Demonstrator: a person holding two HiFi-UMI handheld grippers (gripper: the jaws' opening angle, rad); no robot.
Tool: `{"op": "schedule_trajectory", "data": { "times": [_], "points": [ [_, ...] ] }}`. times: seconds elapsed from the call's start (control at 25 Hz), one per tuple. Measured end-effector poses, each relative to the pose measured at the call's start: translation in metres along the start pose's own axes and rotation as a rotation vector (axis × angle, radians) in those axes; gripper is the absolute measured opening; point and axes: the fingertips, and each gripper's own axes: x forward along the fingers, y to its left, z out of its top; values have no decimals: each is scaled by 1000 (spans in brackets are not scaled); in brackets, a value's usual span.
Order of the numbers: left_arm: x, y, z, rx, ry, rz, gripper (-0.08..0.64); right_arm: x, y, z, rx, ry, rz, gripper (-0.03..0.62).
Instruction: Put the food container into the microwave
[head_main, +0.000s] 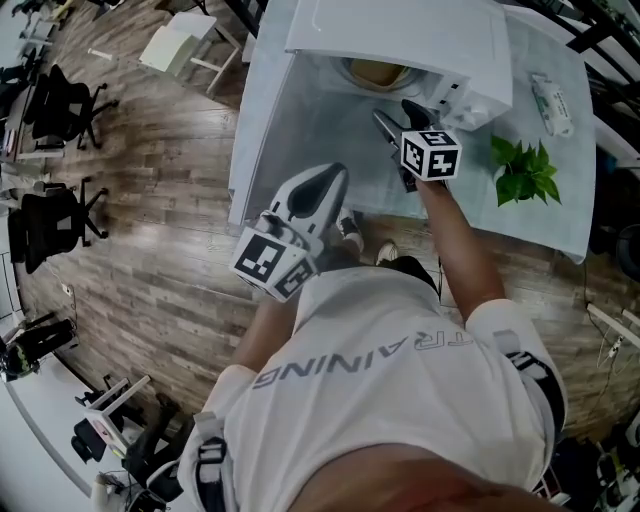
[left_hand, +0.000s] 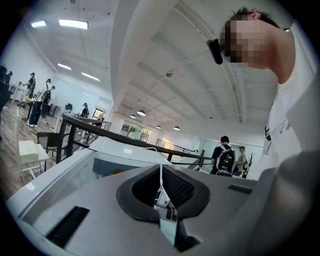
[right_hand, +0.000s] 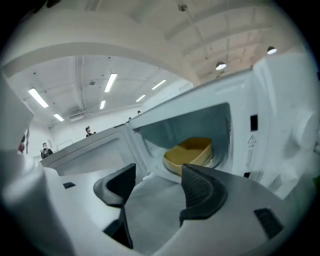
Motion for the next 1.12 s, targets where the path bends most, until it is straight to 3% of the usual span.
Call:
{"op": "schedule_trajectory", "data": {
  "times": [0.2, 0.64, 1.12],
  "points": [
    [-14, -12, 5, 35, -34, 15, 41, -64, 34, 20, -93, -90, 35, 211],
    [-34, -50, 9, 91, -122, 29, 41, -208, 79, 80, -241, -319, 80, 52],
    [-50, -96, 9, 117, -154, 4, 41, -314, 104, 104, -294, -455, 83, 23]
  ]
}}
